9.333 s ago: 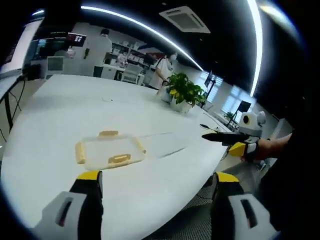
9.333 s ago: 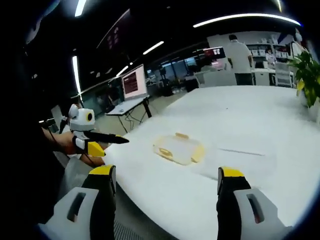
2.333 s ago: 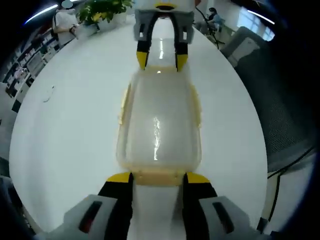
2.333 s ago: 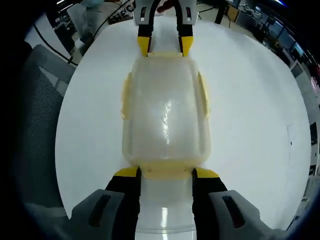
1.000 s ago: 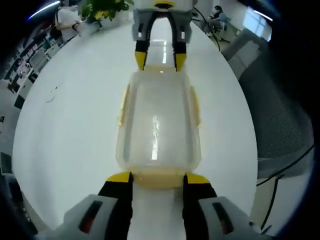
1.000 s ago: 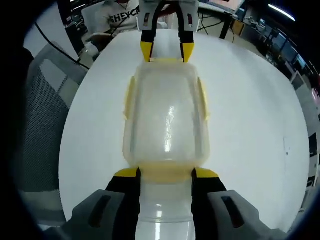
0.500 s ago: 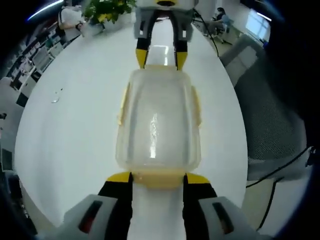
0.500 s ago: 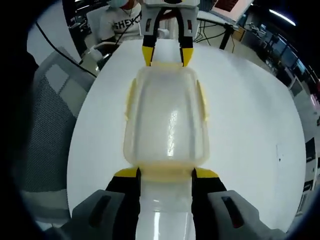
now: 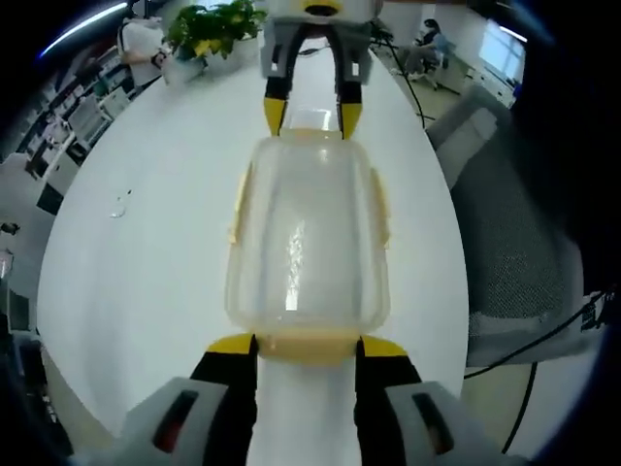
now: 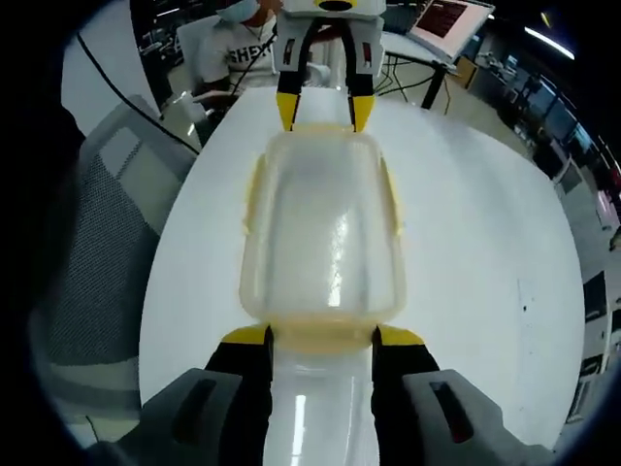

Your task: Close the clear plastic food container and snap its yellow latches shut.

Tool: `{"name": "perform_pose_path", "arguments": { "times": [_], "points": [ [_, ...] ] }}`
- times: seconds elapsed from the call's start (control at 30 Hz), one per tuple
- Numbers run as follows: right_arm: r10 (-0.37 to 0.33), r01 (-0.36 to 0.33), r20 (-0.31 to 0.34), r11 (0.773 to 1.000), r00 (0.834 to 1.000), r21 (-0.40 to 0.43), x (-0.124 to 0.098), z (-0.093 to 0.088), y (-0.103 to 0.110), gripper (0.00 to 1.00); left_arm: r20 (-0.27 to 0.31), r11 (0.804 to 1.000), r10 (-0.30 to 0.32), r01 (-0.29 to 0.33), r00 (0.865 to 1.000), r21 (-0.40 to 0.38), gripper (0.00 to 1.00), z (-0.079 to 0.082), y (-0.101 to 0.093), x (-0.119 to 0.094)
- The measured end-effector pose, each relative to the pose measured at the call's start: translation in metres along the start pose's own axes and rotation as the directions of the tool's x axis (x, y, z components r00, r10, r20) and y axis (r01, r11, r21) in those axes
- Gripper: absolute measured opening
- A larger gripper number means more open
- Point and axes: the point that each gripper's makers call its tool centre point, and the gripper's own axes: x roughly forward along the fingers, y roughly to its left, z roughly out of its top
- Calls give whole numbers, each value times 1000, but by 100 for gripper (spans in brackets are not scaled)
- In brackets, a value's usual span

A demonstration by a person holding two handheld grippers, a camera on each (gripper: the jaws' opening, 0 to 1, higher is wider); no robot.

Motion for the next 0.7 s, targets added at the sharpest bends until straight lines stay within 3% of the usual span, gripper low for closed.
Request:
{"name": "perform_pose_path", "arguments": {
  "times": [0.7],
  "points": [
    [10,-10,2,1000,1000,-11,-6,-13,5,37,-10,1000,5,-5,1000,-18,33,16,-10,1]
  ]
}}
